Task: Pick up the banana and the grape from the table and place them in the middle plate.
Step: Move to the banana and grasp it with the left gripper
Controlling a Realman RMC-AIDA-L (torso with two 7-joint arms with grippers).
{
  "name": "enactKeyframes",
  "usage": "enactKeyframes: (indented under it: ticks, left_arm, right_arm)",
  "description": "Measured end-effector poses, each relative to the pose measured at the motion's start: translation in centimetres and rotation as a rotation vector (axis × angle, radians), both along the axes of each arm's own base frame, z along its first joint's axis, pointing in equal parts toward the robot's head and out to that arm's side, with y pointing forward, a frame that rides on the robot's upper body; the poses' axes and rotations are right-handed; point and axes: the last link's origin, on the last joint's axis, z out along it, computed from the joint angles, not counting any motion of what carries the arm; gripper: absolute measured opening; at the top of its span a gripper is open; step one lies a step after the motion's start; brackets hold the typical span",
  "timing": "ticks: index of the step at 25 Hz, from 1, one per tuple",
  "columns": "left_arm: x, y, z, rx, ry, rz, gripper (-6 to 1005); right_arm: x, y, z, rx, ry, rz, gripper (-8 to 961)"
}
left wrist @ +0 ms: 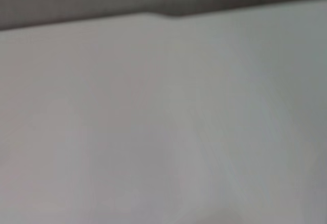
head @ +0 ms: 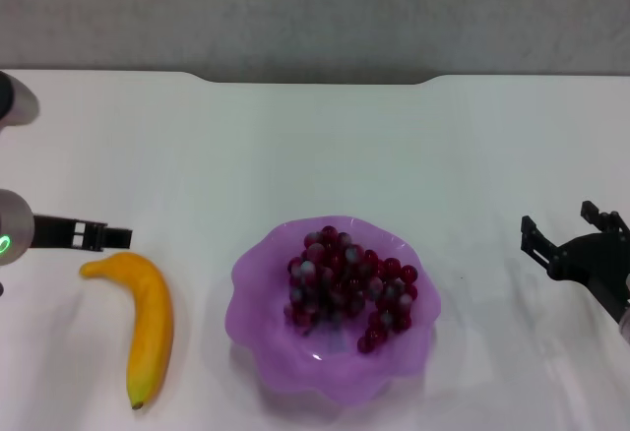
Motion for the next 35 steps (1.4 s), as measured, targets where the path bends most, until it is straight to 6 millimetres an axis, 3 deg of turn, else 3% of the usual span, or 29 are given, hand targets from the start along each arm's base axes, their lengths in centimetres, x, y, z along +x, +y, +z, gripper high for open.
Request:
enactKeyframes:
  ticks: [16, 29, 35]
  left_arm:
    - [2.7, -0.6, -4.2, -0.188, 0.084, 0.088, 863]
    - [1.0, 0.2, -7.5, -0.246, 0.088, 0.152, 854]
    - [0.3, 0.6, -8.0, -0.245, 0.084, 0.153, 850]
  right_arm:
    - [-0.2, 0.2, 0.0, 0.0, 0.001, 0.006, 877]
    - [-0.3, 0.2, 0.0, 0.0, 0.005, 0.01, 877]
    - [-0.4, 0.2, 0.0, 0.0, 0.005, 0.01, 877]
